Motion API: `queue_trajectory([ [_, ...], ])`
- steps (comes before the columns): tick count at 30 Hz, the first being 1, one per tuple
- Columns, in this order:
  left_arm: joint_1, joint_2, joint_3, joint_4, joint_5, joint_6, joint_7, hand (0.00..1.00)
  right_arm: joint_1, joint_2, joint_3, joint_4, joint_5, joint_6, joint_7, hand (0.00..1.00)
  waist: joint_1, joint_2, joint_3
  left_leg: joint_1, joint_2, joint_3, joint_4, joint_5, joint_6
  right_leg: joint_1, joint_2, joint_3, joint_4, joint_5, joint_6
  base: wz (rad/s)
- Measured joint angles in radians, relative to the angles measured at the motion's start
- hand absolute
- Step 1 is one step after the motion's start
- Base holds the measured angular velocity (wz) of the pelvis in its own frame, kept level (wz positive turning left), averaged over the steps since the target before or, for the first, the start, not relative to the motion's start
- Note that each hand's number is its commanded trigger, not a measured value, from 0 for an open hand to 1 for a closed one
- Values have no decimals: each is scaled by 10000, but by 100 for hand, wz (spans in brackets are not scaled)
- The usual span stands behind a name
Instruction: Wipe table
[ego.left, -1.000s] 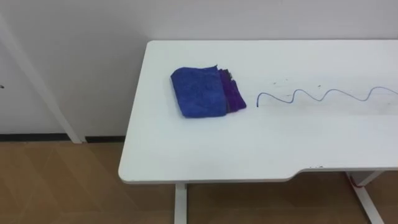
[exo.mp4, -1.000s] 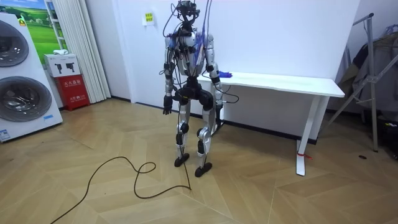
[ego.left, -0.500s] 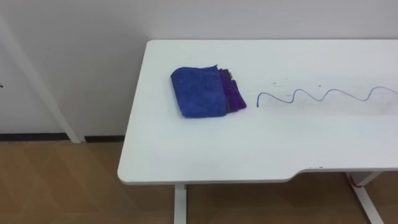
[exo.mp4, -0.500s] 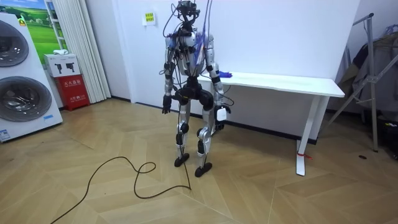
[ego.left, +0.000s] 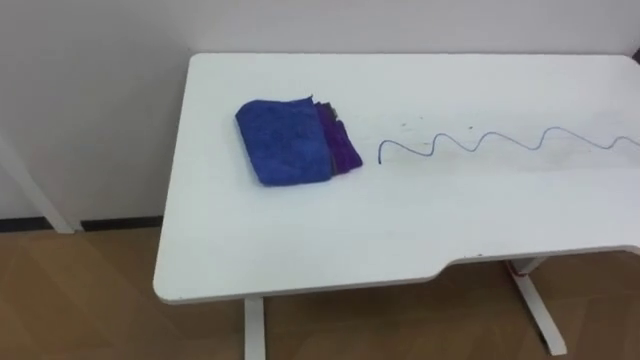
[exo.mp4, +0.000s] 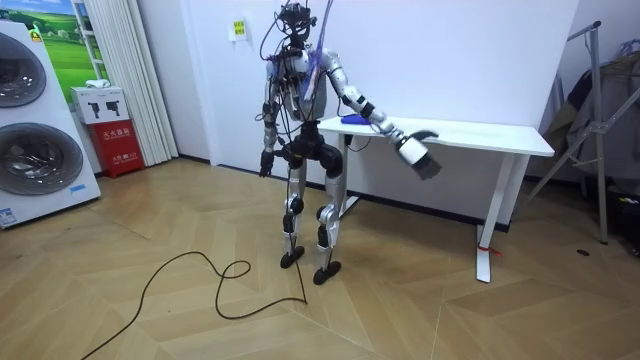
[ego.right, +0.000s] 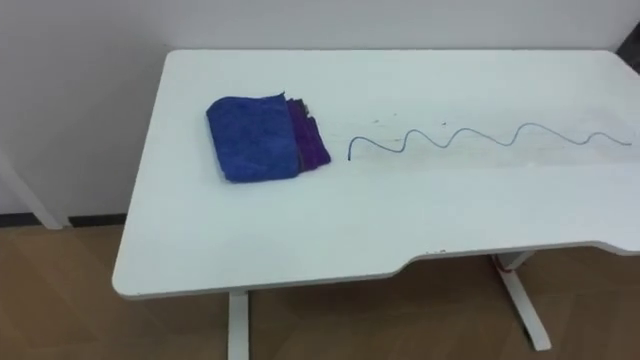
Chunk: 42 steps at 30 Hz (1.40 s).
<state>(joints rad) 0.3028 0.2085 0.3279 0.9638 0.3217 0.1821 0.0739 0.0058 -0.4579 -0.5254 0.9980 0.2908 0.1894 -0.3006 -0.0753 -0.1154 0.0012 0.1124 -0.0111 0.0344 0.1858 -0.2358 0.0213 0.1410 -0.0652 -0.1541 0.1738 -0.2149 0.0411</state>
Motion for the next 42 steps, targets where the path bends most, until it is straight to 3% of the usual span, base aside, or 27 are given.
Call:
queue_trajectory([
  [6, 135, 1, -380, -261, -6, -23, 32, 0, -850, -103, 367, -2553, -1513, -184, -953, 0, 132, 14, -38, -100, 6, 130, 41, 4, 2, -191, -15, -9, -3, 8, -5, -5],
  [11, 204, -9, -506, -418, 2, -64, 51, 0, -950, -101, 1405, -5206, -3700, -174, -1134, 0, 592, 53, -38, -134, 7, 103, 29, 13, -3, -219, -11, -35, -13, 8, -5, 0],
  [17, 215, -104, -800, -409, 109, 54, 23, 0, -1896, -101, 2341, -6900, -5898, -146, -1114, 0, 1029, 38, -8, -235, -3, -88, 31, 15, -5, -195, -25, -242, -9, 8, -5, 8],
  [20, 182, -109, -1069, -412, 314, 146, 23, 0, -2721, -103, 3065, -7036, -6679, -150, -1115, 0, 1149, 31, -6, -227, -10, -237, 48, 27, -16, -128, -29, -430, -26, 8, -5, 17],
  [21, 164, -112, -1188, -414, 355, 142, 23, 0, -2963, -103, 3349, -7035, -6835, -145, -1100, 0, 1343, 33, -5, -215, -10, -286, 52, 28, -17, -116, -28, -471, -37, 8, -5, 13],
  [24, 122, -118, -1257, -441, 425, 132, 11, 0, -3222, -103, 3879, -7037, -7355, -166, -863, 0, 1461, 40, 0, -323, -20, -471, 124, 32, -24, -88, -34, -726, -24, 8, -6, 21],
  [26, 104, -107, -1499, -450, 425, 125, -79, 0, -3471, -102, 4496, -7038, -7895, -156, -606, 0, 1870, 97, 26, -335, -25, -556, 127, 37, -32, -44, -31, -709, -26, 8, -5, 4],
  [31, -63, -94, -1846, -457, 444, 105, -174, 0, -3639, -102, 5817, -7038, -8713, -171, -95, 0, 2262, 97, 35, -475, -33, -837, 133, 64, -69, -30, -24, -1019, -39, 7, -5, 20],
  [38, -287, -50, -2063, -456, 649, 78, -393, 0, -3705, -101, 6810, -7034, -10909, -209, 586, 0, 3023, 74, 50, -494, -56, -1283, 91, 82, -75, 32, -7, -1275, -42, 7, -5, 13],
  [42, -449, 17, -2149, -458, 763, 38, -409, 0, -3703, -100, 7356, -6952, -11326, -240, 875, 0, 3069, -5, 104, -454, -54, -1783, 63, 111, -109, 34, 3, -1552, 97, -1, 0, 25],
])
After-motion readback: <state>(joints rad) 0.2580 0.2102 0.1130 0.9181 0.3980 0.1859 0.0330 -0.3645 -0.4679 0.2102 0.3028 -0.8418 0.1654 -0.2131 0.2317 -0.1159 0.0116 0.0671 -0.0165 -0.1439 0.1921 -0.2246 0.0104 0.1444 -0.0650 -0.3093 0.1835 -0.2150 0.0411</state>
